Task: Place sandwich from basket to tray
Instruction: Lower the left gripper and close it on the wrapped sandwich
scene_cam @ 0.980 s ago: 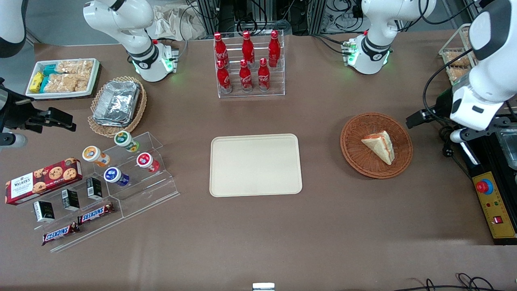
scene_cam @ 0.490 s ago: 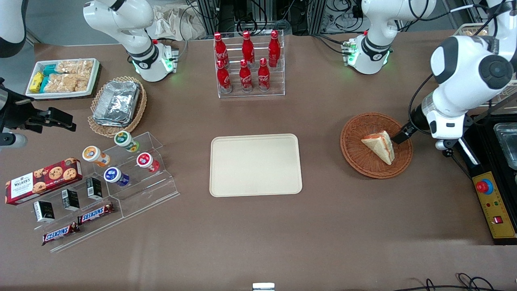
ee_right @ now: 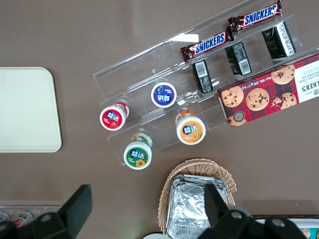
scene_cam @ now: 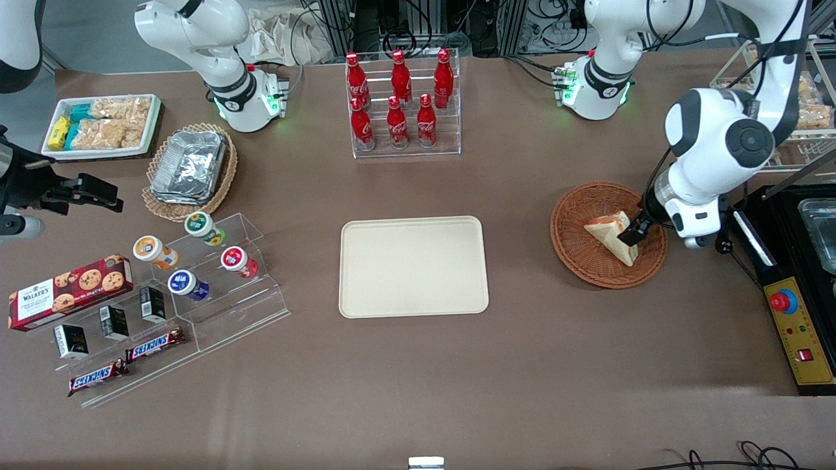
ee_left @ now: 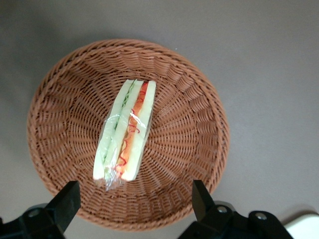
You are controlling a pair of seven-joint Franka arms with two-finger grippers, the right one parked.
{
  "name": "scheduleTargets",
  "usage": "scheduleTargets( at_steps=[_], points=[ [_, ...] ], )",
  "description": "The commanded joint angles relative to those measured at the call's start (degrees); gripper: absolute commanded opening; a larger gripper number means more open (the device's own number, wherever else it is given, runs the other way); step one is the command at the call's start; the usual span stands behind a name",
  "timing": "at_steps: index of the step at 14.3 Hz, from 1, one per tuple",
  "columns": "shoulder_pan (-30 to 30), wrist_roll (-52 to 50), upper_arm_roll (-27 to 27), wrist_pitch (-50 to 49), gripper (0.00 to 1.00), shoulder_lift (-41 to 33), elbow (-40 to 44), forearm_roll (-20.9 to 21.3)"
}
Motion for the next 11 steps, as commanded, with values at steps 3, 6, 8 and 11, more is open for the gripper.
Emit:
scheduleTargets(
  at_steps=[3,6,8,11],
  points=[
    [-0.3,-1.9,0.0,12.8,1.00,1.1,-8.7,0.3],
    [-0.3,-1.9,-0.1,20.9,1.00,3.9,-12.0,0.2],
    [-0.3,-1.9,-0.1,25.4,1.00,6.1,-13.5,0.2],
    [-0.2,-2.8,0.0,26.7,0.27,7.4,-13.5,-0.6]
  ],
)
